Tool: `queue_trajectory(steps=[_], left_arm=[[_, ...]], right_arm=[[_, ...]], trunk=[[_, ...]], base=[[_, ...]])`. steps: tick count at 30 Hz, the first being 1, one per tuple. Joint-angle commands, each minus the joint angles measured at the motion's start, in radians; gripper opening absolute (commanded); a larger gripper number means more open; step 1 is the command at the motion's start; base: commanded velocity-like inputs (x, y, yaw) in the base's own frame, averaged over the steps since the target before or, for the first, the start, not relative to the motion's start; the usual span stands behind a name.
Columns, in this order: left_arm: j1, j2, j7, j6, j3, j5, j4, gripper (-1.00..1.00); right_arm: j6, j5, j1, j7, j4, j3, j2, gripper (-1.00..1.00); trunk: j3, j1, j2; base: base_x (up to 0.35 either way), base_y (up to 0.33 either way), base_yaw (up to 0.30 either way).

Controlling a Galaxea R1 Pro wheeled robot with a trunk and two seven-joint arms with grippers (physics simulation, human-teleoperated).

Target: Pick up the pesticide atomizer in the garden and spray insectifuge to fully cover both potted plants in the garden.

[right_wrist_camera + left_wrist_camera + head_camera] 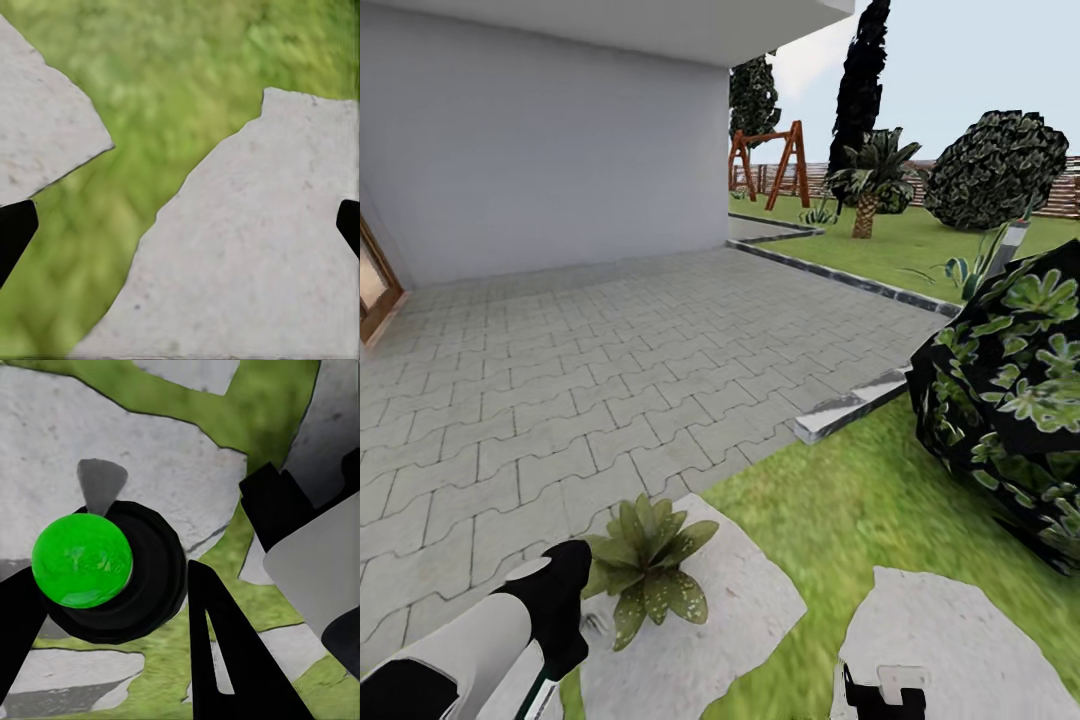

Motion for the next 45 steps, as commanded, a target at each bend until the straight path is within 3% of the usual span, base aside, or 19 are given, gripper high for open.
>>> queue_trajectory(steps=[1,8,20,26,29,31,33,35,38,45], left_arm=[[0.0,0.001,-0.01,0.007,0.0,-0.008,-0.003,-1.0],[0.0,0.001,-0.007,0.008,0.005,-0.008,-0.005,-1.0],[-0.001,0.005,-0.007,0.008,0.004,-0.008,-0.007,-1.0],[-0.024,0.006,-0.027,0.01,-0.004,-0.011,-0.087,-1.0],[-0.121,0.008,-0.048,0.009,-0.009,-0.031,-0.076,-1.0],[-0.137,0.01,-0.102,0.009,-0.011,-0.054,-0.078,-1.0],[-0.147,0.001,-0.153,0.009,-0.01,-0.141,-0.085,-1.0],[-0.161,-0.006,-0.202,0.008,-0.01,-0.179,-0.087,-1.0],[-0.182,-0.004,-0.258,0.007,-0.012,-0.194,-0.088,-1.0],[-0.186,-0.004,-0.271,0.007,-0.013,-0.195,-0.076,-1.0]], right_arm=[[-0.003,0.011,-0.001,-0.004,0.001,-0.007,0.0,1.0],[-0.003,0.011,-0.001,-0.004,0.001,-0.007,0.0,1.0],[-0.003,0.01,-0.001,-0.004,0.001,-0.007,0.0,1.0],[-0.003,0.01,-0.001,-0.004,0.001,-0.009,0.0,1.0],[-0.004,0.011,-0.001,-0.003,0.0,-0.008,0.001,1.0],[-0.004,0.011,-0.001,-0.004,0.0,-0.008,0.001,1.0],[-0.003,0.011,-0.001,-0.004,0.0,-0.008,0.0,1.0],[-0.003,0.011,-0.001,-0.004,0.001,-0.008,0.0,1.0],[-0.003,0.011,-0.001,-0.004,0.001,-0.008,0.0,1.0],[-0.003,0.01,-0.001,-0.005,0.001,-0.007,0.0,1.0]], trunk=[[-0.001,0.0,0.0],[-0.001,0.0,0.0],[-0.001,0.0,0.0],[-0.001,0.0,0.0],[-0.001,0.0,0.0],[-0.001,0.0,0.0],[-0.001,0.0,0.0],[-0.001,0.0,0.0],[-0.001,0.0,0.0],[-0.001,0.0,0.0]], base=[[0.0,0.001,-0.297],[-0.049,0.006,-0.266],[-0.185,0.218,-0.04],[-0.002,0.25,-0.168],[0.0,0.021,-0.007],[0.0,0.002,-0.001],[0.0,0.0,0.0],[0.0,0.0,0.0],[0.0,0.0,0.0],[0.076,0.071,-0.001]])
